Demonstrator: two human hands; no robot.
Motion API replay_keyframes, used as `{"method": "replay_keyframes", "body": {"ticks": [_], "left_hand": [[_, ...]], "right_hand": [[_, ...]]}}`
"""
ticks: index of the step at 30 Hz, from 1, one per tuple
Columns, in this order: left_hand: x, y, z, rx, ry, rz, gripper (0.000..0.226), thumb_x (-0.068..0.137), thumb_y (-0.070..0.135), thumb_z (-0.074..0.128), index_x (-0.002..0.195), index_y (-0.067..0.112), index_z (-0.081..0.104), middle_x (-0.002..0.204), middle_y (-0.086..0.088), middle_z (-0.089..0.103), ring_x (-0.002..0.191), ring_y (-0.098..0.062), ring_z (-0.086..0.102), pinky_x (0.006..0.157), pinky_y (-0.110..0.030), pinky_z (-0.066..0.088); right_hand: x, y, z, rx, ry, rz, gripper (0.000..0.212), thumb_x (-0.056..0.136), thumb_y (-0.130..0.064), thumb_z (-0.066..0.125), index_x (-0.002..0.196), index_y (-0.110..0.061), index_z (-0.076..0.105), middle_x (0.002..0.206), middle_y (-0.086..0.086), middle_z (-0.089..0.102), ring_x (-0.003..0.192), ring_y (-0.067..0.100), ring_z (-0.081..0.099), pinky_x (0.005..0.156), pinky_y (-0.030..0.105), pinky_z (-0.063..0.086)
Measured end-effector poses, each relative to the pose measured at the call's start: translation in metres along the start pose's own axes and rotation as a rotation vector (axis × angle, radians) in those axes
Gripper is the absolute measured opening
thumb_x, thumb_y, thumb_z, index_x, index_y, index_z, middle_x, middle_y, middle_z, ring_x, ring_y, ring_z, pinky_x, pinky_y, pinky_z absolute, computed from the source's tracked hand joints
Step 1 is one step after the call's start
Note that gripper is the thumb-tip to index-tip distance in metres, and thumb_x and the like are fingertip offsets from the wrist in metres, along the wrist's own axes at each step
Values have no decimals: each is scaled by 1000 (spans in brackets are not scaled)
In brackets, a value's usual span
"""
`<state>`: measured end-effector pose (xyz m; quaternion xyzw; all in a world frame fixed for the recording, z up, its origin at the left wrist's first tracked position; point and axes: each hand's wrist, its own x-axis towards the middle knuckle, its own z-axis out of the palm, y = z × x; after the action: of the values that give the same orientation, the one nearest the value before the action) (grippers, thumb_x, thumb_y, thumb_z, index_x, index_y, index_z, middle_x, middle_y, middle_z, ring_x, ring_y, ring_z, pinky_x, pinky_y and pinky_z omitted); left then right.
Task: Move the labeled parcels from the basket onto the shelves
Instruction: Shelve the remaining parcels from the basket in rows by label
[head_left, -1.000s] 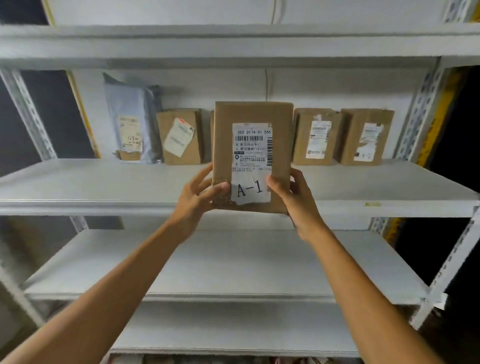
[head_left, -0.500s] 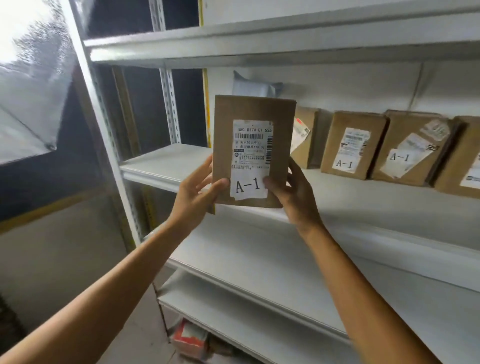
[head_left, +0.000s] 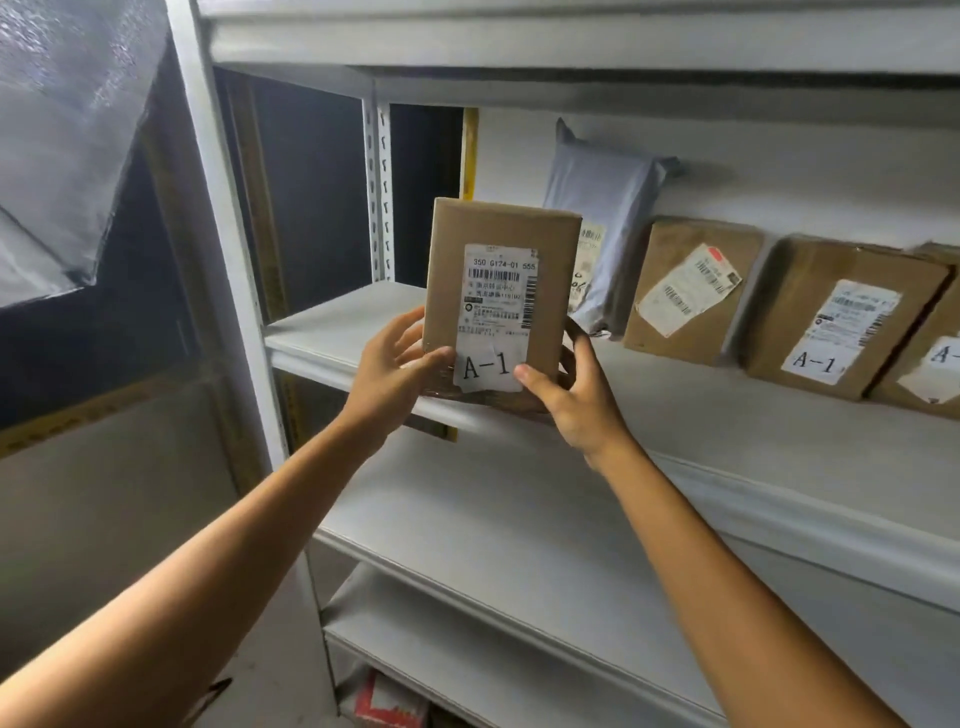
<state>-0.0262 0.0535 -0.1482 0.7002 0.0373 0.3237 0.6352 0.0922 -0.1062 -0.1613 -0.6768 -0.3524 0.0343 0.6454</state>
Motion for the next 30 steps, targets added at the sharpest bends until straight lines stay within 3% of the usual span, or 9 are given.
{"method": "replay_keyframes", "body": {"ticks": [2, 7, 12, 15, 16, 20, 25, 28, 30], "left_hand": [[19, -12, -10, -20, 18, -10, 52, 84, 15, 69, 132, 19, 49, 128, -8, 61, 116, -22, 61, 88, -32, 56], [76, -41, -33, -24, 52, -36, 51, 74, 23, 79, 118, 32, 54, 126, -4, 63, 112, -17, 63, 87, -33, 56], [128, -60, -48, 58, 97, -101, 41, 82, -4, 67, 111, 21, 51, 115, -3, 61, 85, -3, 68, 64, -18, 54], [159, -67, -57, 128, 110, -142, 42, 82, -7, 65, 112, 16, 47, 112, 0, 58, 79, -4, 68, 58, -19, 55], [169, -69, -59, 153, 101, -159, 43, 83, -8, 65, 114, 14, 45, 114, 0, 57, 80, -5, 67, 57, -21, 56], [214, -88, -65, 217, 55, -183, 47, 80, -10, 64, 116, 14, 44, 125, -9, 56, 90, -16, 67, 66, -30, 60], [263, -121, -66, 236, -32, -164, 50, 80, -5, 66, 116, 19, 40, 119, -12, 58, 103, -26, 63, 79, -39, 57], [290, -133, -73, 239, -102, -152, 53, 80, -2, 69, 118, 21, 39, 110, -6, 61, 104, -25, 62, 85, -42, 56], [304, -141, -77, 242, -144, -135, 54, 82, 2, 69, 121, 22, 38, 116, -9, 62, 106, -25, 62, 90, -43, 55]], "right_hand": [[20, 8, 9, -12, 10, -7, 65, 87, -8, 68, 141, -22, 35, 133, 1, 58, 109, 1, 60, 88, 18, 52], [80, 36, 24, -89, 0, 8, 67, 84, -13, 73, 141, -19, 39, 128, -3, 62, 108, 2, 61, 91, 18, 50], [139, 60, 38, -148, -19, -3, 66, 80, -6, 74, 139, -16, 45, 121, -6, 62, 106, 0, 59, 87, 13, 49], [175, 71, 49, -195, -23, -18, 67, 79, -6, 75, 138, -15, 46, 125, -1, 62, 112, 10, 59, 94, 27, 52], [184, 73, 52, -218, -15, -10, 66, 80, -6, 74, 138, -15, 45, 127, -1, 61, 112, 11, 58, 92, 26, 51], [212, 82, 62, -238, 61, 23, 56, 84, -13, 71, 133, -14, 44, 119, -6, 59, 103, 9, 59, 70, 4, 43], [239, 90, 68, -443, 253, 61, 46, 81, -30, 73, 119, -14, 52, 116, 0, 66, 102, 19, 63, 78, 27, 47], [257, 89, 73, -592, 306, 115, 44, 82, -34, 73, 115, -12, 52, 116, 4, 64, 101, 24, 61, 72, 26, 38], [268, 90, 79, -650, 339, 144, 40, 84, -34, 71, 111, -11, 54, 115, 6, 64, 99, 25, 61, 69, 24, 35]]}}
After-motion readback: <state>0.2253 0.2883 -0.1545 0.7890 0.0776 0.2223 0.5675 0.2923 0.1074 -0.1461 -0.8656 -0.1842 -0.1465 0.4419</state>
